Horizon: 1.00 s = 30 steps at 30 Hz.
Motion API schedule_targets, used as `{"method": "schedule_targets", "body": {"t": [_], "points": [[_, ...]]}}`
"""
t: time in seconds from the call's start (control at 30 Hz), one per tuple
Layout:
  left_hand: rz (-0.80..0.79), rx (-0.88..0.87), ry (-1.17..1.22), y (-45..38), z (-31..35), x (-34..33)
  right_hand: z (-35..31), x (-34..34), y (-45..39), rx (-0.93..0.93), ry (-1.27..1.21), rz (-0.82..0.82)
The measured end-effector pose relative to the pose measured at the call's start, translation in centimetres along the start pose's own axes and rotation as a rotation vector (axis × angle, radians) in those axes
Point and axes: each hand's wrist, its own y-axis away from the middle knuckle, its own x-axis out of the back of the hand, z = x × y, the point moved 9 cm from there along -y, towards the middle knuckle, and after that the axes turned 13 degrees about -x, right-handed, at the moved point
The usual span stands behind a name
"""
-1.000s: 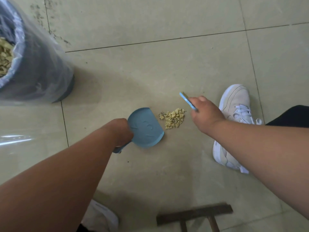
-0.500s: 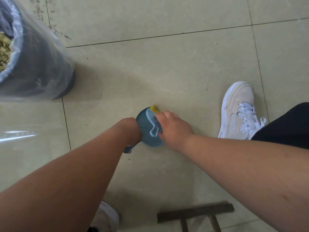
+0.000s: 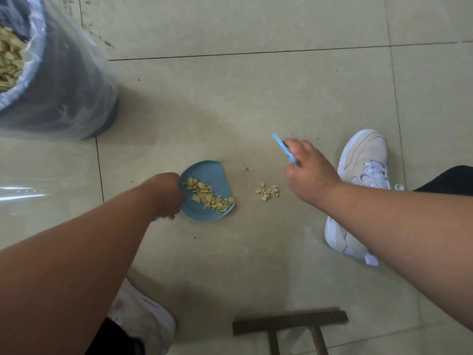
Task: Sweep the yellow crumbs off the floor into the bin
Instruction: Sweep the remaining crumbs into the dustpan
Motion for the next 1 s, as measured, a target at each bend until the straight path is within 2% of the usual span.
{"method": "schedule_targets", "body": {"t": [0.07,0.17,0.27,0.4,0.5,0.63,0.73,0.83,1.0], "points": [[-0.025,-0.012,-0.033,0.1,-0.5,0.2,2.6,-0.4,0.0,-0.053,0.116,-0.082],[-0.037,0.006,-0.007,0.0,-1.1,-0.1,4.0,-2.4,1.2,0.032,0.31,-0.194],[-0.07,0.034,0.069,0.1,-1.0,-1.3,3.7,-5.2,2.4,0.077,0.385,-0.233],[-0.06,0.011,0.08,0.5,1.2,-2.0,0.9,-8.2,3.9,0.078,0.335,-0.204],[-0.046,0.006,-0.015,0.4,3.1,-2.1,-2.1,-9.6,4.7,0.101,0.249,-0.218],[-0.148,-0.038,-0.058,0.4,4.1,-3.9,-5.8,-11.7,6.1,0.143,0.206,-0.298],[-0.1,-0.035,-0.058,0.4,3.8,-3.4,-7.3,-11.6,6.3,0.165,0.138,-0.317],[-0.083,-0.036,0.129,0.6,3.7,-3.3,-7.6,-10.0,5.1,0.14,0.017,-0.424],[-0.041,-0.03,0.303,0.9,4.4,-0.6,-9.8,-3.5,0.9,0.198,0.168,-0.363]]}}
